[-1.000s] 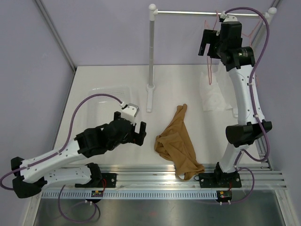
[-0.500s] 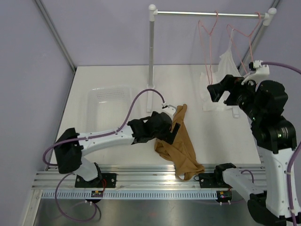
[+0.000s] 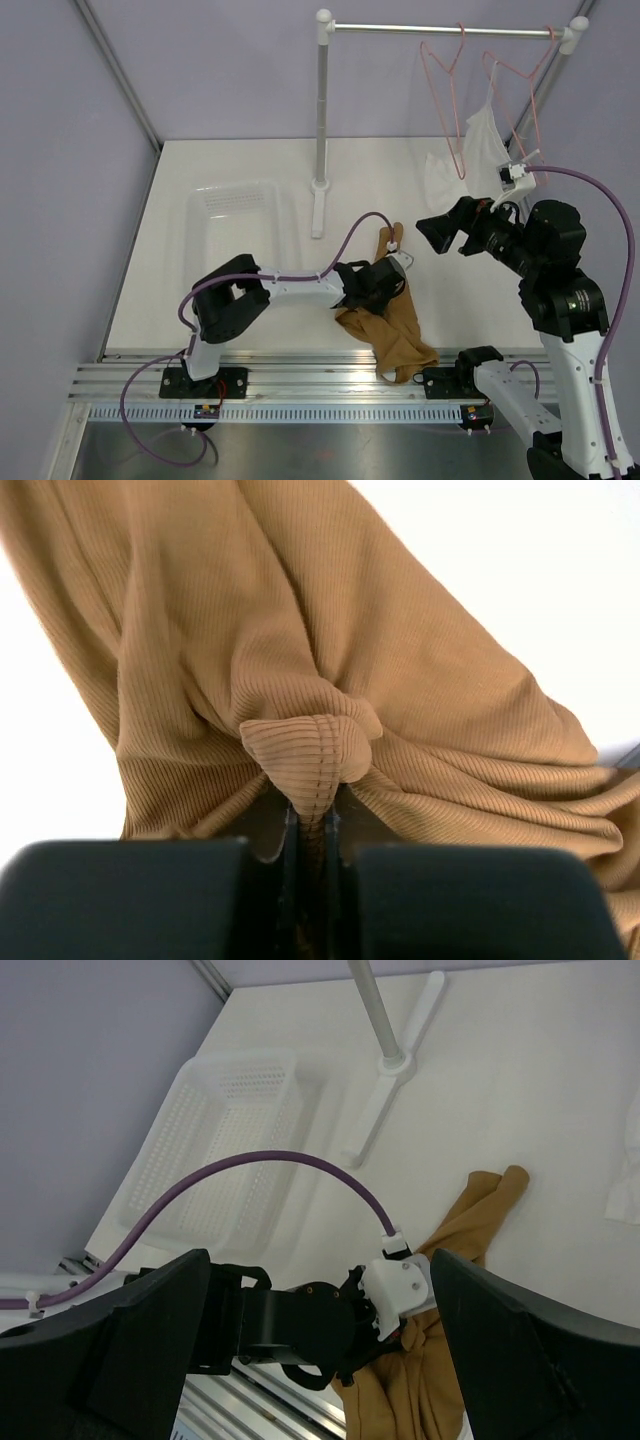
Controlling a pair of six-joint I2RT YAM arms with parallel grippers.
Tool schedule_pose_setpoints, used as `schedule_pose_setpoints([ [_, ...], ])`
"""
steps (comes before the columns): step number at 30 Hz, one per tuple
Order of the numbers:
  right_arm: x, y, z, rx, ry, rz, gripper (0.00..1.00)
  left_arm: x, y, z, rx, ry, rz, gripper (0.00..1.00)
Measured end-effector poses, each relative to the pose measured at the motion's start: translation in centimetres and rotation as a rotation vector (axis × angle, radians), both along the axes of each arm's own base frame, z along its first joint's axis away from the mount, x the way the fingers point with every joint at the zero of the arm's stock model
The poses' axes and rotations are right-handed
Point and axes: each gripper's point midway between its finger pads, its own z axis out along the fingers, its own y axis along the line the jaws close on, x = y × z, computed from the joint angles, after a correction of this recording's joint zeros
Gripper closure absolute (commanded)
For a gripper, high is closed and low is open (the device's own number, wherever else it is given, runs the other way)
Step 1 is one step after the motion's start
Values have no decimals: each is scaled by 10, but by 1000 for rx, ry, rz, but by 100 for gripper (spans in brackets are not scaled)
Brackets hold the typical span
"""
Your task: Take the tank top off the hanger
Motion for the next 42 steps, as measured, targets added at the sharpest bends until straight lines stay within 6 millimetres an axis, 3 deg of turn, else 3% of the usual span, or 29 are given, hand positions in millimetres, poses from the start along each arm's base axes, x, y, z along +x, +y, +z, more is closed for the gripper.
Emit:
schedule_pose_setpoints([
  [3,-7,0,11,12,-49,8,0,-2,7,5,23,-20,6,100],
  [6,-17,0,21,25,-92,15,1,-1,27,28,56,-59,26,100],
  [9,-25,-1,30,36,-136,18,1,11,48,89,23,-158,65,100],
  [14,-29,-2,33,38,-150,18,0,56,88,226,-130,-354,213,100],
  [15,-29,-2,33,38,-150,17,1,68,104,254,-157,-396,261,100],
  [18,-29,-2,33,38,-152,15,1,93,155,305,-184,-484,395,100],
  [21,-31,-4,35,38,-161,10,1,110,213,332,-142,-540,541,100],
  [26,-34,-7,38,39,-178,-4,1,126,299,332,-11,-545,751,100],
  [29,-37,-7,39,41,-187,-4,1,138,345,313,73,-508,867,100],
  [31,-38,-7,40,41,-190,-4,1,142,364,293,130,-455,902,100],
  [36,-38,-7,40,42,-190,-2,0,164,376,230,258,-281,902,99],
  [39,-39,-7,40,42,-190,0,1,171,373,200,300,-201,882,90],
  [41,-39,-7,40,42,-190,0,1,169,370,189,308,-164,864,74],
  [42,-39,-7,40,42,-190,0,1,168,369,188,307,-157,856,8],
])
